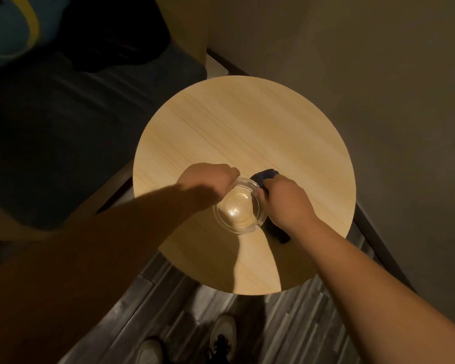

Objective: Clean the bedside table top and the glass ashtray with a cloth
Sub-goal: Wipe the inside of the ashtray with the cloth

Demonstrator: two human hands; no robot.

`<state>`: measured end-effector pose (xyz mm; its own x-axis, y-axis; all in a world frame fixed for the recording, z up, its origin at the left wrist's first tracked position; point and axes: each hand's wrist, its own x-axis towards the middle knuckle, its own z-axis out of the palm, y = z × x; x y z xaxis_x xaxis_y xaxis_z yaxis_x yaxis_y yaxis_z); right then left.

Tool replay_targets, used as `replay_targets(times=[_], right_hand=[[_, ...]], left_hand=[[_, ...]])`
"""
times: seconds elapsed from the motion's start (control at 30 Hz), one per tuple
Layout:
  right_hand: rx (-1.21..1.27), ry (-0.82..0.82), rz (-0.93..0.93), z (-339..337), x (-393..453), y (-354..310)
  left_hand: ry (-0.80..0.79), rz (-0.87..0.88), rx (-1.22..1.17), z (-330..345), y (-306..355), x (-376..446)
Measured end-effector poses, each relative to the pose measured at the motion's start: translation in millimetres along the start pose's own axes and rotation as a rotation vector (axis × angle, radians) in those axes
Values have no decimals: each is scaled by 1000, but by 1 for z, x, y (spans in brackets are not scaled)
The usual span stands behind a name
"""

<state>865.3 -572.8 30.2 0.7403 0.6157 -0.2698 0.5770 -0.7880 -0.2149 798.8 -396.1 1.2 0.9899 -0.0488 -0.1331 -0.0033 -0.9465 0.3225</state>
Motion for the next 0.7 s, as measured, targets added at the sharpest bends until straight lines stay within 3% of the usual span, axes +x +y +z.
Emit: replay_targets(times=[0.07,0.17,0.33,0.43,0.53,0.63,0.7], right_hand=[[7,47,42,6,-4,-2],[34,88,113,12,-9,-7],[62,61,129,11,-6,-4],[60,16,96,4,2,-2],[25,-9,39,-3,11,-2],[-12,-51,-11,-10,16,-2],[-14,-69,-50,-12,17,-2]], left_hand=[[165,-161,-6,11,10,-27],[141,-477,-222,24,37,-64],[120,-586,-275,26,45,-56],[44,-521,-213,17,34,-44],[32,-211,45,8,17,-43],[4,-11,236,0,-2,-32],[-95,85,70,-9,-4,-21]])
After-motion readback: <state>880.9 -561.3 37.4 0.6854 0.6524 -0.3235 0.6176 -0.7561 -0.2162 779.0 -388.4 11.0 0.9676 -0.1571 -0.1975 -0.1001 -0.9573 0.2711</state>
